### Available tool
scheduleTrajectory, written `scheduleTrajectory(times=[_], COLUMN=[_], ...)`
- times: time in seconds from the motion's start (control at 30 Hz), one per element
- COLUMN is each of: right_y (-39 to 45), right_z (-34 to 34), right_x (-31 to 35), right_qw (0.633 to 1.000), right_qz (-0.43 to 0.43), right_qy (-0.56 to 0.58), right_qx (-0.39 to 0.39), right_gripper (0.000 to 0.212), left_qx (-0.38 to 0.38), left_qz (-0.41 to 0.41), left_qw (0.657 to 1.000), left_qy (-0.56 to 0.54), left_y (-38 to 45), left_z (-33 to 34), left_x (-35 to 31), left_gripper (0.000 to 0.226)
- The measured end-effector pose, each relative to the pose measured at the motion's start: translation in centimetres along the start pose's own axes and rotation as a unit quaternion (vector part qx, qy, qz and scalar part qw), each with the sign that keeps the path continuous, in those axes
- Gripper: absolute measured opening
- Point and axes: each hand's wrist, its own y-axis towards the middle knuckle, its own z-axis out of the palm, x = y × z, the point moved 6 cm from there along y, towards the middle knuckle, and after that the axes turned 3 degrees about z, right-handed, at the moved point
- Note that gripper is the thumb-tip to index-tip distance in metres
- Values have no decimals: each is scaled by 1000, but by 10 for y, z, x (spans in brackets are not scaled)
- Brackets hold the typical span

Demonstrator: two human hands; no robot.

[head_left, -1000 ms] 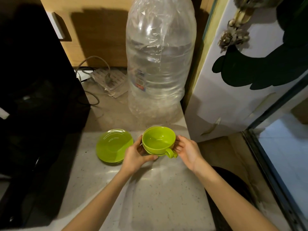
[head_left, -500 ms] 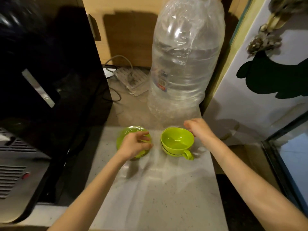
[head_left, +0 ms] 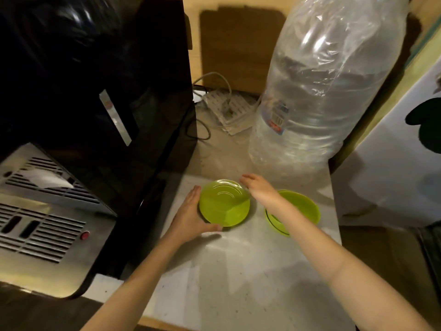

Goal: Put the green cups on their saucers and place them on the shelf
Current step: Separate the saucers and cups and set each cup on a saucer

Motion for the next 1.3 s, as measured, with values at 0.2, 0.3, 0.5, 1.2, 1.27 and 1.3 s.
scheduleTrajectory(times=[0.2,0.3,0.5,1.2,1.27,1.3], right_y=[7,5,-5,-120,-124,-125], right_z=[13,12,11,65,67,67], right_x=[0,-2,3,-68,-70,-71], right_qw=[998,998,999,968,968,968], right_qz=[8,27,28,46,51,51], right_qy=[-56,-47,-13,236,239,239], right_qx=[16,12,7,74,64,58], right_gripper=[38,40,47,34,31,29], left_qx=[-13,-11,-41,24,25,30], left_qz=[10,22,36,80,89,92], left_qw=[1000,999,998,996,995,994], left_qy=[13,24,14,24,37,42], left_y=[3,3,-4,-110,-111,-110], left_z=[6,10,2,4,3,4], left_x=[3,1,-3,35,35,36], left_gripper=[119,121,118,131,130,130])
